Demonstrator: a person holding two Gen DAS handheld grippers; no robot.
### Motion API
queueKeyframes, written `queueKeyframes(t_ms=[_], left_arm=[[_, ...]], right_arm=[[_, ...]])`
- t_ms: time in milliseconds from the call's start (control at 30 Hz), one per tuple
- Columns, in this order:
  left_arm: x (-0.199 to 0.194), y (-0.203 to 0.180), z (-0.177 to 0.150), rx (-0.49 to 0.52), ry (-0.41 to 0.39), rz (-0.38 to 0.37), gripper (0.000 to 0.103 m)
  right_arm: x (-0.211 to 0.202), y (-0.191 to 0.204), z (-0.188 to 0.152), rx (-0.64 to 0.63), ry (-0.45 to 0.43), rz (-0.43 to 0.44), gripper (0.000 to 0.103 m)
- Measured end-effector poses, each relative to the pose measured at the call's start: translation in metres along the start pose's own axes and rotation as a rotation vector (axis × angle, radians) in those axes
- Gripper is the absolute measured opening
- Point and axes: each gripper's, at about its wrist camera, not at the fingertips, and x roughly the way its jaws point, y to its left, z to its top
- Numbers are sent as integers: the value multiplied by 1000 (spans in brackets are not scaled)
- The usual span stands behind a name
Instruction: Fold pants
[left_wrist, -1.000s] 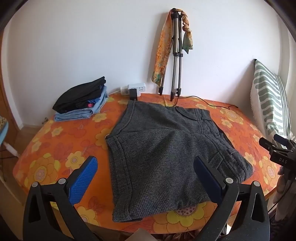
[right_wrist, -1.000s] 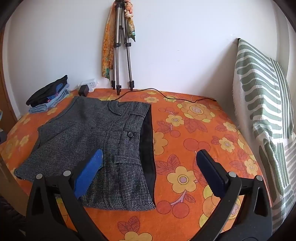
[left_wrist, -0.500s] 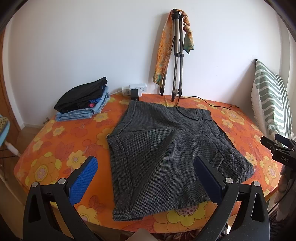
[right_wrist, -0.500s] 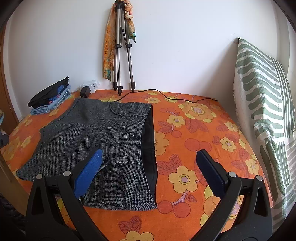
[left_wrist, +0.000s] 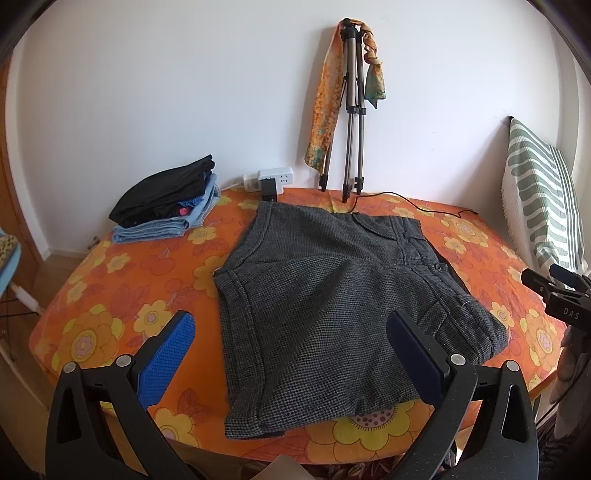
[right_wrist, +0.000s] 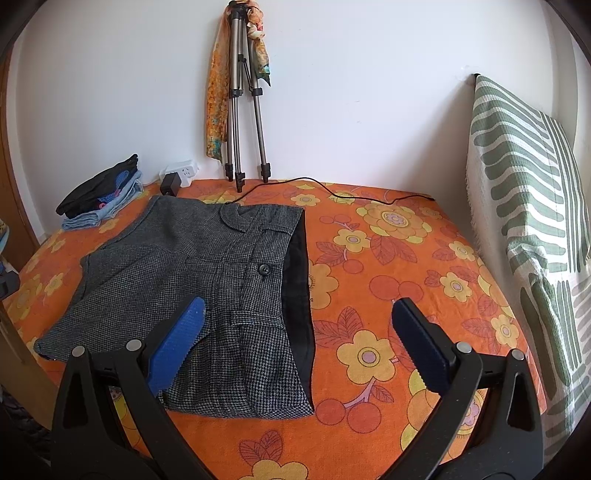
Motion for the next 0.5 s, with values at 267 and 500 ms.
queueKeyframes(t_ms=[267,500], left_arm=[[-1,0,-2,-2,-3,3,103],[-1,1,-3,-1,-2,4,103]], right_arm=[[0,0,0,1,1,3,103],[0,0,0,4,2,4,103]])
